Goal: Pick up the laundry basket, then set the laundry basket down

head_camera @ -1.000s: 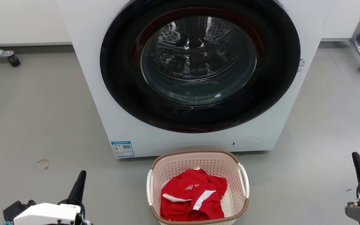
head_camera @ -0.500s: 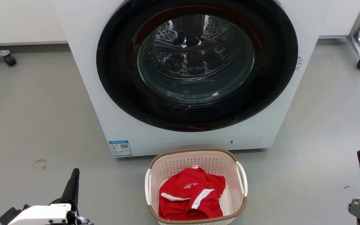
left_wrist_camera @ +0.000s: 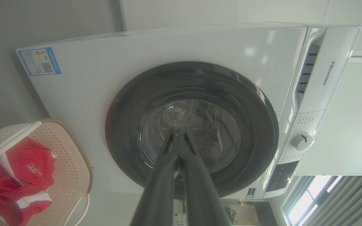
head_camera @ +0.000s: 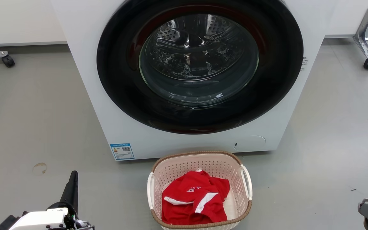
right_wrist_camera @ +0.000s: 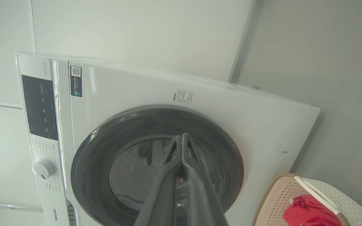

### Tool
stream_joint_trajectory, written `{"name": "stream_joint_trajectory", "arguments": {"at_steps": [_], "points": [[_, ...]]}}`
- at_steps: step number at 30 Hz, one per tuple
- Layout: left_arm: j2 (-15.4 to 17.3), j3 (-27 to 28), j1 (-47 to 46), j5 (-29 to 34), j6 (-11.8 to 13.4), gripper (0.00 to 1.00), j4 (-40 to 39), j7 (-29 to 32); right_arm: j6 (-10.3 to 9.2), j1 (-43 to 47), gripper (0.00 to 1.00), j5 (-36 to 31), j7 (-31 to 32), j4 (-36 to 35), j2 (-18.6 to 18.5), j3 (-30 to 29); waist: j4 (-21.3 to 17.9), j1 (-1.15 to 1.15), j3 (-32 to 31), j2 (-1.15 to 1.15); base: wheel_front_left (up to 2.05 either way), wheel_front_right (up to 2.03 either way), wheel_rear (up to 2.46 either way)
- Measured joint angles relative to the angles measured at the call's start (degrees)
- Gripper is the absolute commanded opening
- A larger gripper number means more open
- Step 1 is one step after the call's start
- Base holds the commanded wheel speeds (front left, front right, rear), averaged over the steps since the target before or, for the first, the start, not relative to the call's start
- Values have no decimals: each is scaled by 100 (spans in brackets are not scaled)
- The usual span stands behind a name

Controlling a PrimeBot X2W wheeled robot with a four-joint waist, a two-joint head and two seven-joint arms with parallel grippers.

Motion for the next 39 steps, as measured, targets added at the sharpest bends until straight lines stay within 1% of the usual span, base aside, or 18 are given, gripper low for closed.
{"name": "stream_joint_trajectory", "arguments": {"at_steps": [39], "points": [[-12,19,0,0,0,0,1,1,0,0,0,0,0,0,0,-1,0,0,0,0,0,0,0]]}}
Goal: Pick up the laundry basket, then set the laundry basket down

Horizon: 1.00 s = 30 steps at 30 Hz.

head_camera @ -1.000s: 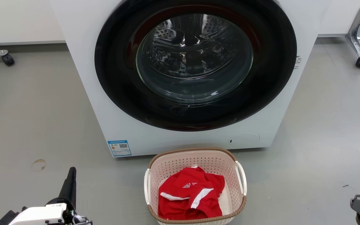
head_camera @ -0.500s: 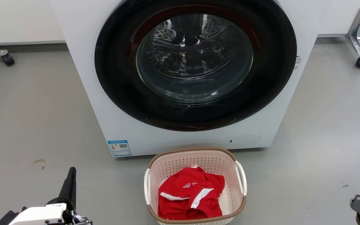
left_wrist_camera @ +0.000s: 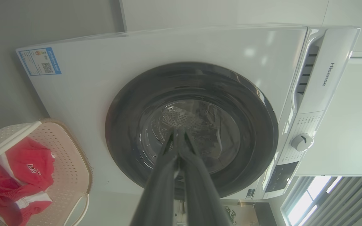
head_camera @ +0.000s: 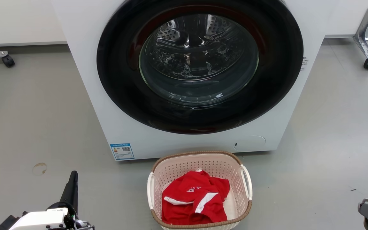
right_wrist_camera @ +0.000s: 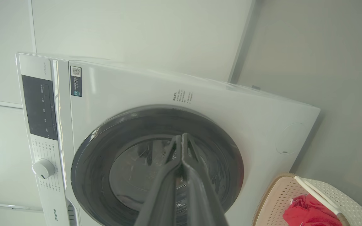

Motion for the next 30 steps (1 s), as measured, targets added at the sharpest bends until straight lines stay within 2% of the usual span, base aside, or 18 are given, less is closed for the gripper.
{"name": "stream_joint_trajectory", "arguments": {"at_steps": [30], "points": [[-9,7,0,0,0,0,0,8,0,0,0,0,0,0,1,0,0,0,0,0,0,0,0]]}}
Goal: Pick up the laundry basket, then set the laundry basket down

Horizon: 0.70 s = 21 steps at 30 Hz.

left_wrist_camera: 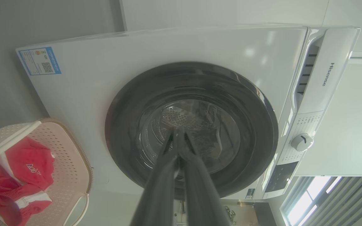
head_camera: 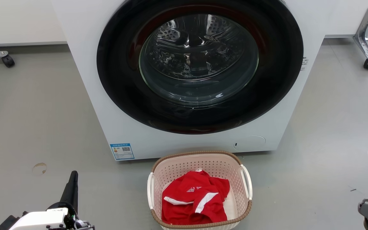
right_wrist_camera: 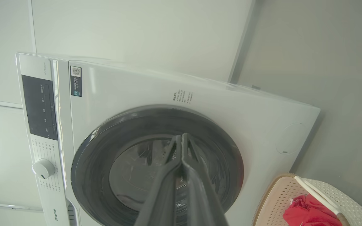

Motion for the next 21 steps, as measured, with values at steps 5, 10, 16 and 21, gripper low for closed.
{"name": "stream_joint_trajectory", "arguments": {"at_steps": [5,10,16,21], "points": [[0,1,0,0,0,0,0,0,0,0,0,0,0,0,0,0,0,0,0,0,0,0,0],[-1,2,0,0,0,0,0,0,0,0,0,0,0,0,0,0,0,0,0,0,0,0,0],[-3,4,0,0,0,0,0,1,0,0,0,0,0,0,0,0,0,0,0,0,0,0,0],[-7,7,0,0,0,0,0,1,0,0,0,0,0,0,0,0,0,0,0,0,0,0,0]]}}
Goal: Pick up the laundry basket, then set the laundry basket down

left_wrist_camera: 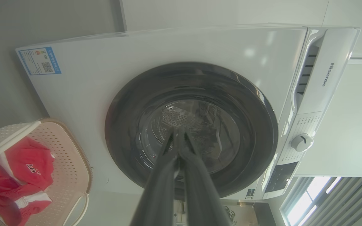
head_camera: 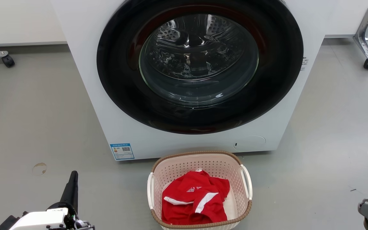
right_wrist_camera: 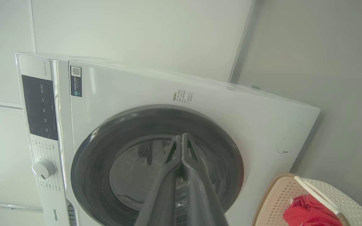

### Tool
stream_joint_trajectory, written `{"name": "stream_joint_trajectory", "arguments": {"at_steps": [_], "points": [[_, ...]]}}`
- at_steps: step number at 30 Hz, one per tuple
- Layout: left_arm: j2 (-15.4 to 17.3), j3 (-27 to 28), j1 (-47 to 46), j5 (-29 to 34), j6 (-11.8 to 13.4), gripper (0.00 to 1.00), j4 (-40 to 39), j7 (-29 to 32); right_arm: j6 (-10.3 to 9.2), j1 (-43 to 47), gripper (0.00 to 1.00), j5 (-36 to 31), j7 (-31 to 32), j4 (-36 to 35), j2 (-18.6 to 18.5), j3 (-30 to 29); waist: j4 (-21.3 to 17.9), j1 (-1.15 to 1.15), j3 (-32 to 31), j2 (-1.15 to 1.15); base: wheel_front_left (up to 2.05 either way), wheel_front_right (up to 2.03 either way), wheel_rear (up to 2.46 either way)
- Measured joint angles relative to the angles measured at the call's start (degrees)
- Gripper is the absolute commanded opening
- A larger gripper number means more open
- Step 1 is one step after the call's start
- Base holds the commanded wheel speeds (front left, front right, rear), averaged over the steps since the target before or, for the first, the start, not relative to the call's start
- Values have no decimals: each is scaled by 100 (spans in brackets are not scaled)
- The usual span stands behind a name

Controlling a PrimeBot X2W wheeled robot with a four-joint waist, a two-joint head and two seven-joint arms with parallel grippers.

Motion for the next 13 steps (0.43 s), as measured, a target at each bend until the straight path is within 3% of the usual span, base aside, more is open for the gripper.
{"name": "stream_joint_trajectory", "arguments": {"at_steps": [13], "points": [[-11,5,0,0,0,0,0,0,0,0,0,0,0,0,0,0,0,0,0,0,0,0,0]]}}
